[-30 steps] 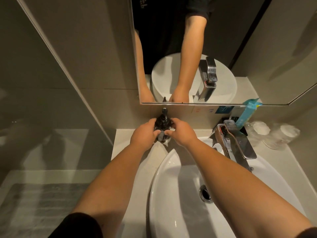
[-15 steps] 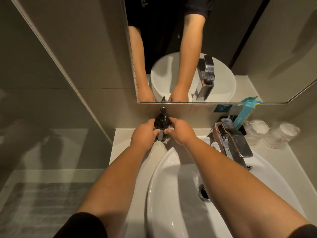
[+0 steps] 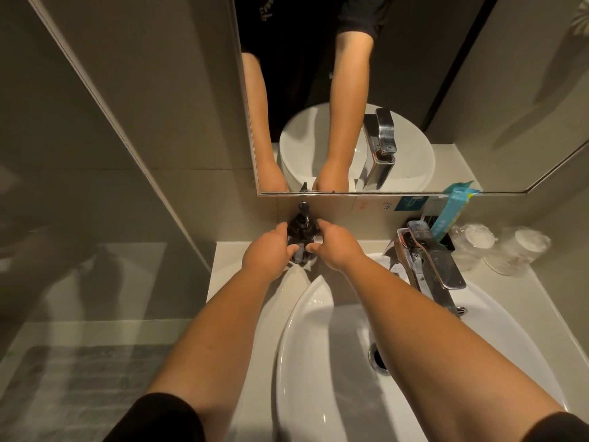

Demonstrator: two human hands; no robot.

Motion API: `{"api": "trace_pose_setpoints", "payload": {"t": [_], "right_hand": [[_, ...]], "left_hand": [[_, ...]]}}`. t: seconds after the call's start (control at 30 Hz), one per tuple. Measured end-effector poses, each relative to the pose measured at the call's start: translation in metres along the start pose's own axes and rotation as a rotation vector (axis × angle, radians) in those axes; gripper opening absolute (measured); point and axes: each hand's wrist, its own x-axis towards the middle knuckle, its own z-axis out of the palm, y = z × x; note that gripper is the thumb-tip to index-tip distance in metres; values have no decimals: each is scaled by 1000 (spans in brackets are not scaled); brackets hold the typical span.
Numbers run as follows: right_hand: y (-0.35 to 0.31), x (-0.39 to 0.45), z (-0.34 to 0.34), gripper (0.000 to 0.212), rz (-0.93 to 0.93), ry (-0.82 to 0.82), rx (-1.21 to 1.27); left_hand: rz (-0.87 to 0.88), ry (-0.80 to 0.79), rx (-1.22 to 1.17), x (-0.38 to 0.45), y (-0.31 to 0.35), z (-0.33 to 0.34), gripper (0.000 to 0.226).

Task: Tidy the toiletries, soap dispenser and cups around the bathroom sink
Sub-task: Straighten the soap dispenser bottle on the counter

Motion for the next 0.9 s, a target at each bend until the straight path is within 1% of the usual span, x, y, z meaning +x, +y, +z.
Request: {"api": "trace_pose_setpoints", "payload": {"t": [0.1,0.2,0.33,0.43,0.53,0.6,0.8,0.9], "right_hand": [[-2,-5,-4,52,26,11,-54],[-8,-18,-11,66,28,11,-133],[-19,-54,-14,64,-32,57,-242],[-26,-93,-12,64,-94,74,-371],[-29,-126,-10,54,-197,135,-477],[-31,-144,-11,48,-249,181,-505],[-29,-187,-15,53,-306,194,-569],[-18,-212,-14,56,-306,199,-553]], "left_hand": [[-19,-19,33,-6,-1,-7,55],[-2,-23,95,-18,-2,-17,49],[96,-34,260,-52,1,-31,52],[164,-34,369,-87,11,-40,51],[210,-19,461,-117,19,-50,51],[221,11,488,-134,23,-56,52],[201,34,517,-181,33,-67,56],[182,69,508,-206,44,-67,52]]}}
